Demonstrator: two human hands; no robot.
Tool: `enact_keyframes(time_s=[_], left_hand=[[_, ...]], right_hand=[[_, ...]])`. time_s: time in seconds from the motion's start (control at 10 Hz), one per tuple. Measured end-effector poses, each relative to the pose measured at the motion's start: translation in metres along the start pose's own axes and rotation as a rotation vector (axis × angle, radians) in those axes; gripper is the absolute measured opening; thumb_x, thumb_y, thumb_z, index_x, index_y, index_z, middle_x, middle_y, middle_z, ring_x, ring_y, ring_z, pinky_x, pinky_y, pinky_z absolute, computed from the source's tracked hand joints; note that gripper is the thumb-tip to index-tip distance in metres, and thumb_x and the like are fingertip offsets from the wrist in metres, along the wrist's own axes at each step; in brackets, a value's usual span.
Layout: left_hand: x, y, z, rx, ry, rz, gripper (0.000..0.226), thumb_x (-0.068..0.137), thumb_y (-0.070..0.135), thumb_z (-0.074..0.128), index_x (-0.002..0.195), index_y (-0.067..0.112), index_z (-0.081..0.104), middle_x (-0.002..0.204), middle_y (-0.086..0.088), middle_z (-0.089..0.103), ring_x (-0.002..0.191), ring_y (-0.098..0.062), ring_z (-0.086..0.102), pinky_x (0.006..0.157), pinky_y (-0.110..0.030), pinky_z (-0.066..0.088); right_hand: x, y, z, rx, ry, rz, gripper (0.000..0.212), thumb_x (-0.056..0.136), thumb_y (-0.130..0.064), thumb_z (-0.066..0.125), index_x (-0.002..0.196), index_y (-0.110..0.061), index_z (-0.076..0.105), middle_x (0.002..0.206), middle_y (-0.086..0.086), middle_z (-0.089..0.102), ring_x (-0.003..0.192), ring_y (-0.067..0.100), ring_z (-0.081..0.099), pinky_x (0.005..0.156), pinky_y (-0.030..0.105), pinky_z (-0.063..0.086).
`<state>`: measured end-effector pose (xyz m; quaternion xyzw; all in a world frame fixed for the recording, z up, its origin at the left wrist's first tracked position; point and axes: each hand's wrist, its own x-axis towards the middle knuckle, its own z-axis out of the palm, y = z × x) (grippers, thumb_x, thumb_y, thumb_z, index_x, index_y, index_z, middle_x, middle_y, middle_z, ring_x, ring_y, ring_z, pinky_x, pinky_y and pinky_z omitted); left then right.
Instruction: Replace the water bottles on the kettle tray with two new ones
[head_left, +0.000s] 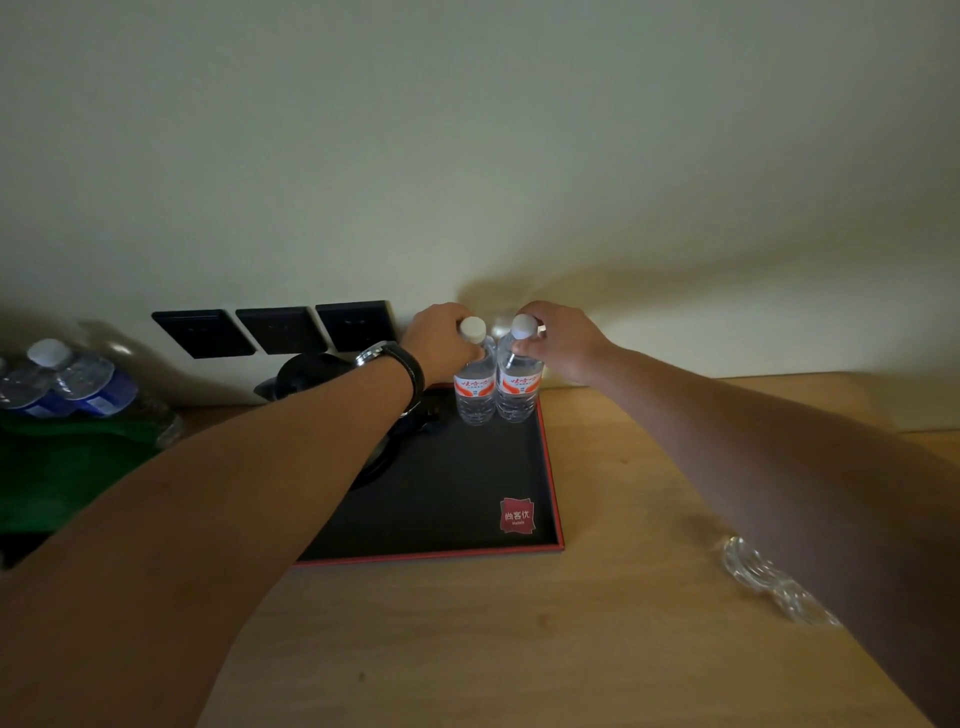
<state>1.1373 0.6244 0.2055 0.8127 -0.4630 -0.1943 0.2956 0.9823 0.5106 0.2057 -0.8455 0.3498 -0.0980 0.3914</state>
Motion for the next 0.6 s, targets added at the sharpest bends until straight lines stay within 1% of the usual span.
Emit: enact_keyframes(time_s=[0.1, 0.2, 0.3, 0.4, 0.5, 0.6], left_hand=[[0.0, -0.002, 0.001, -0.011, 0.007, -0.01, 0.024, 0.076, 0.017, 0.077, 0.098, 0.014, 0.068, 0.097, -0.005, 0.07, 0.084, -0.02, 0.062, 0.061, -0.025, 0.043], [-0.002, -0.001, 0.002, -0.003, 0.004, -0.027, 0.03, 0.077, 0.017, 0.078, 0.104, 0.015, 0.068, 0.103, -0.005, 0.07, 0.089, -0.02, 0.062, 0.07, -0.029, 0.045], [-0.002, -0.001, 0.002, -0.044, 0.012, -0.027, 0.04, 0.074, 0.013, 0.079, 0.111, 0.016, 0.065, 0.112, -0.006, 0.068, 0.096, -0.019, 0.061, 0.075, -0.028, 0.045], [-0.005, 0.004, -0.003, -0.096, 0.006, -0.045, 0.052, 0.073, 0.012, 0.08, 0.122, 0.016, 0.061, 0.122, -0.007, 0.064, 0.106, -0.02, 0.059, 0.08, -0.027, 0.045], [-0.008, 0.01, -0.008, -0.107, 0.011, -0.027, 0.055, 0.074, 0.014, 0.079, 0.126, 0.016, 0.059, 0.126, -0.005, 0.062, 0.114, -0.019, 0.057, 0.083, -0.025, 0.043], [-0.013, 0.016, -0.014, -0.111, 0.032, -0.018, 0.052, 0.077, 0.016, 0.077, 0.126, 0.018, 0.059, 0.126, -0.004, 0.063, 0.114, -0.018, 0.057, 0.085, -0.024, 0.041]], right_hand=[[0.0, -0.001, 0.001, -0.004, 0.008, 0.014, 0.033, 0.085, -0.018, 0.075, 0.115, -0.014, 0.062, 0.113, 0.009, 0.066, 0.097, 0.023, 0.059, 0.075, 0.028, 0.04], [-0.002, -0.005, 0.001, -0.023, 0.012, 0.024, 0.039, 0.085, -0.019, 0.075, 0.121, -0.013, 0.06, 0.118, 0.011, 0.066, 0.1, 0.025, 0.059, 0.077, 0.028, 0.041], [-0.003, -0.01, -0.001, -0.065, 0.012, 0.023, 0.056, 0.086, -0.023, 0.074, 0.137, -0.012, 0.052, 0.134, 0.013, 0.06, 0.115, 0.028, 0.057, 0.088, 0.029, 0.043], [-0.007, -0.019, -0.004, -0.073, -0.005, 0.027, 0.063, 0.088, -0.025, 0.072, 0.144, -0.012, 0.046, 0.145, 0.012, 0.052, 0.129, 0.029, 0.051, 0.098, 0.03, 0.04], [-0.01, -0.025, -0.007, -0.094, 0.006, 0.01, 0.061, 0.089, -0.025, 0.071, 0.144, -0.012, 0.046, 0.147, 0.01, 0.051, 0.132, 0.028, 0.049, 0.1, 0.029, 0.039], [-0.015, -0.031, -0.012, -0.081, 0.02, 0.015, 0.06, 0.089, -0.027, 0.072, 0.143, -0.015, 0.047, 0.147, 0.008, 0.052, 0.13, 0.026, 0.05, 0.095, 0.026, 0.038]])
